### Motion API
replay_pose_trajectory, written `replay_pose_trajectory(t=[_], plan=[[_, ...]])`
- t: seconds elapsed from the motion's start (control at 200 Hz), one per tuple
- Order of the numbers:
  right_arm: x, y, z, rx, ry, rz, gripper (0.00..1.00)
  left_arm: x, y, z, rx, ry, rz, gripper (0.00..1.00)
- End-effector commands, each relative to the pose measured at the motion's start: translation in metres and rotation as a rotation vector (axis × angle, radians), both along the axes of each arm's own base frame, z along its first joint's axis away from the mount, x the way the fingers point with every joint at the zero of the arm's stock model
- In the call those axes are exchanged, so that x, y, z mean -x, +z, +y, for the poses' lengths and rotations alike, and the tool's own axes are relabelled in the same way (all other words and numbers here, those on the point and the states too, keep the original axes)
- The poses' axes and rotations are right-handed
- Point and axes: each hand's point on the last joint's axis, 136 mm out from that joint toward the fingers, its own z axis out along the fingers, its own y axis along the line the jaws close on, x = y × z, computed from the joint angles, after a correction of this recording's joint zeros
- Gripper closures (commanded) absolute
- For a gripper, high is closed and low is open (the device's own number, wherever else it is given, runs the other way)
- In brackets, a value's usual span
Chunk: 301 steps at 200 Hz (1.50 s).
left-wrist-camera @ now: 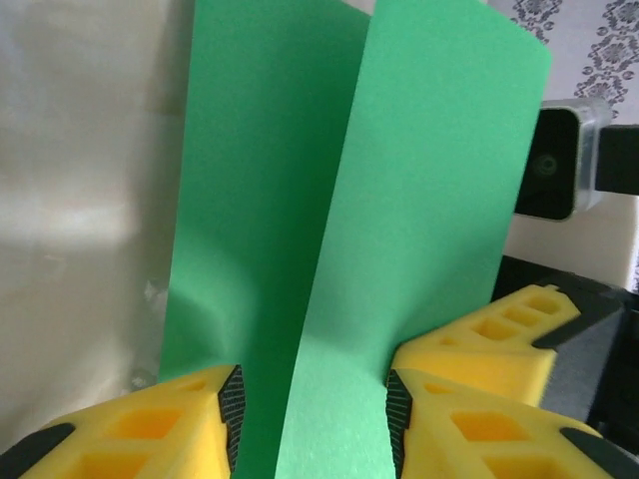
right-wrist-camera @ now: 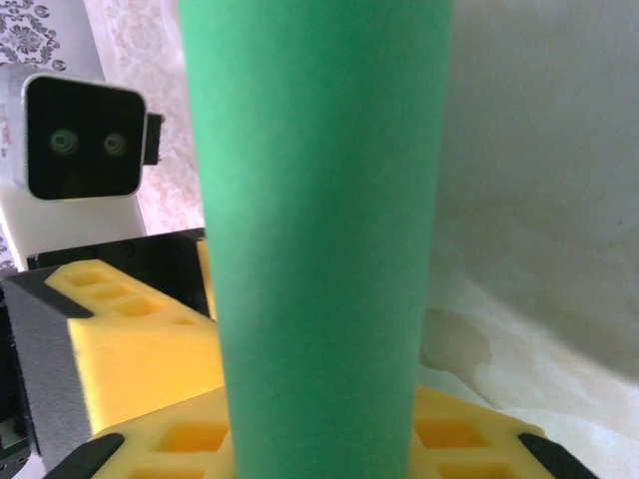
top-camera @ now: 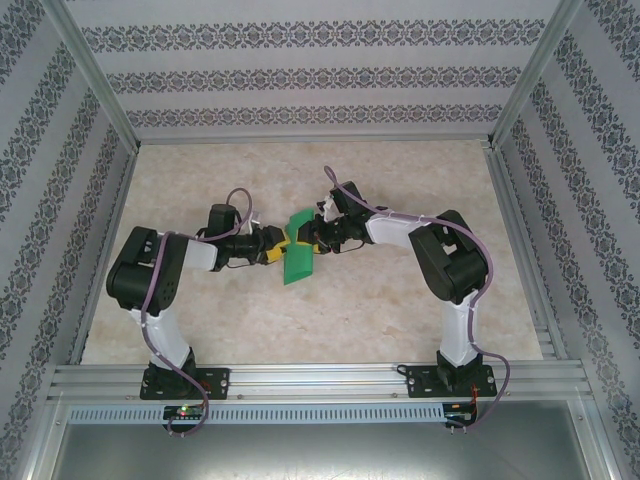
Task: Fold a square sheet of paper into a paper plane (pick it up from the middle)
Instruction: First fold in half a square sheet of paper at the center of the table.
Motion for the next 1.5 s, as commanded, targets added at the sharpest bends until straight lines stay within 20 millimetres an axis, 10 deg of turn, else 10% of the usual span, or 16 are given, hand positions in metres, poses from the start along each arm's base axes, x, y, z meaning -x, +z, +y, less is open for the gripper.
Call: replay_pose_trajectory(t=[0.0,1.019,1.499], plan=[[0.001,-0.003,-0.001,-0.026,0.016,0.015,0.71,-0.006,0.01,-0.011,0.015,-0.057,-0.062,0.55],[-0.001,-0.01,-0.013,-0.02,-0.001,0.04,0.67,0.002,0.016,-0.018,0.075,-0.125,-0.094,0.86],[0.005,-0.009,-0.039,0.116,-0.024,0.001,0.4,0.017,-0.011,-0.013,-0.023,-0.091,-0.049,0.98]])
